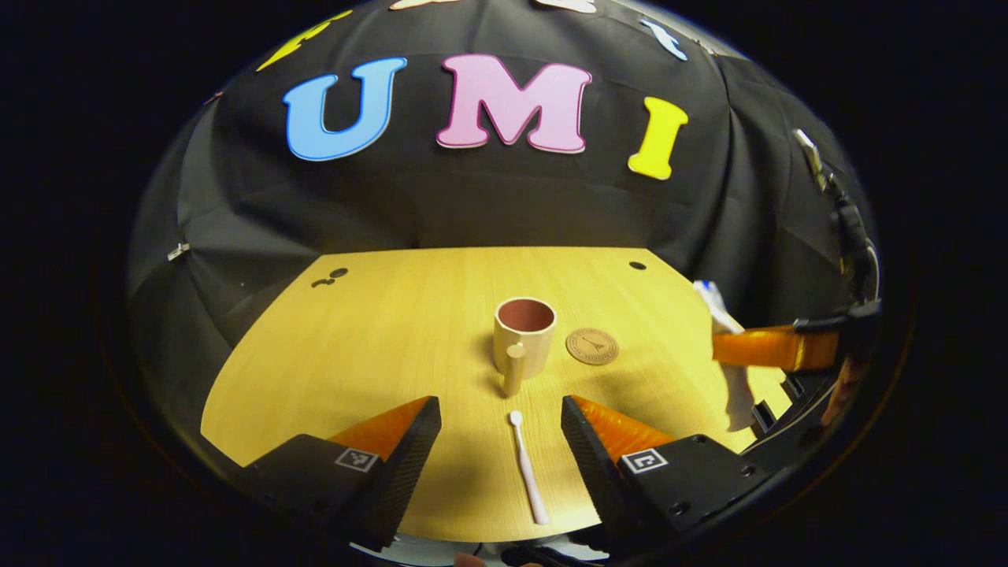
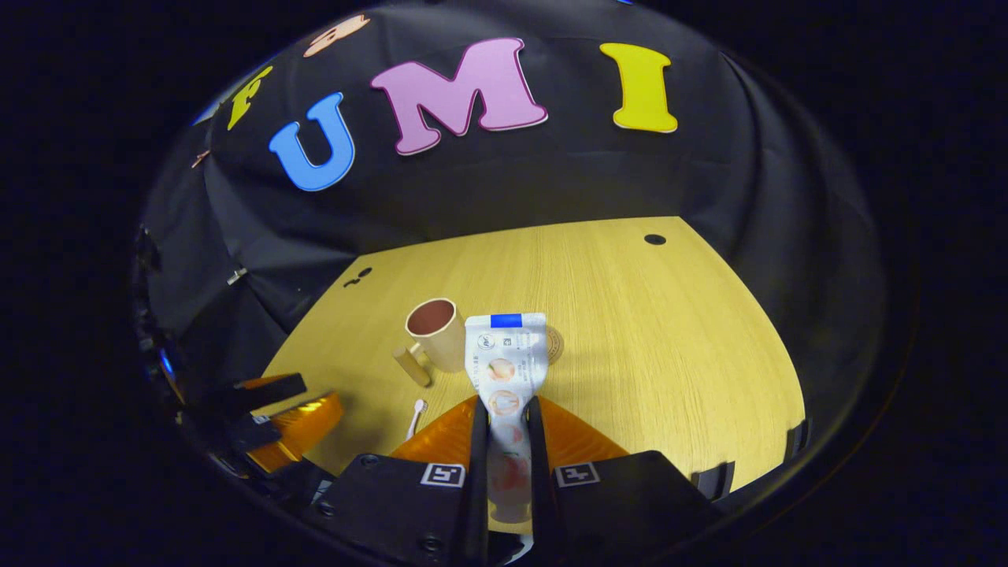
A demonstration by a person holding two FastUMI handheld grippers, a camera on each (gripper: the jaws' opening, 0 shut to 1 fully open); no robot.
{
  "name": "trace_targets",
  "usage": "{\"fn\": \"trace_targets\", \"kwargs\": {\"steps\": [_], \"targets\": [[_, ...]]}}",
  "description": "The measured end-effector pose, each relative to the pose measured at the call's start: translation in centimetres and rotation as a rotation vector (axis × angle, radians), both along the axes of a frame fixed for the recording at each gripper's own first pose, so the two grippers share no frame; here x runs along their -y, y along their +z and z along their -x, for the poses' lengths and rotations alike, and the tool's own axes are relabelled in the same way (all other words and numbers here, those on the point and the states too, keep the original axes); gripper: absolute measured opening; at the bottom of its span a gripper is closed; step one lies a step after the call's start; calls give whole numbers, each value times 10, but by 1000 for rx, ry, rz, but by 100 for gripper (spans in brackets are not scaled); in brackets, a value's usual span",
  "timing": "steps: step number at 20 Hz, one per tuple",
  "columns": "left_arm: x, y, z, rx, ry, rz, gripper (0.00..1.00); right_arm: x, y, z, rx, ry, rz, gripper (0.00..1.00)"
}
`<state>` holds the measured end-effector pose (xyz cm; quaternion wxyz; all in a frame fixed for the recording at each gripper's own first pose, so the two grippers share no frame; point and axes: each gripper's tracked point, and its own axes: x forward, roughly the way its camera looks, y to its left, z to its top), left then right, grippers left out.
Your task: Put the toothbrush and toothpaste on the desktop into the cup, then pick up the cup and place it on the coaster on the desktop.
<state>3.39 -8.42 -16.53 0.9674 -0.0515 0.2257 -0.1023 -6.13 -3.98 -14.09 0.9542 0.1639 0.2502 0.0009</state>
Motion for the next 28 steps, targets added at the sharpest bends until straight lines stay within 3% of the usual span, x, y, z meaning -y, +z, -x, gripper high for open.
{"fn": "trace_targets", "kwargs": {"steps": [7,13,16,20,23,26,28], "targets": [[30,-59,-18,-172,-26,-2,89,36,44,11,75,-46,-47,26],[37,-96,-31,-284,-23,-42,77,61,40,13,65,-65,-41,26],[41,-108,-34,-340,-21,-32,61,68,37,11,55,-69,-53,26],[45,-123,-34,-405,-11,-31,50,75,34,8,43,-69,-55,26],[42,-136,-29,-455,-6,-72,28,76,35,5,43,-69,-54,26],[40,-137,-30,-441,-18,-108,13,77,34,5,43,-71,-50,26],[41,-136,-30,-443,-41,-116,11,74,35,5,40,-77,-56,26]]}}
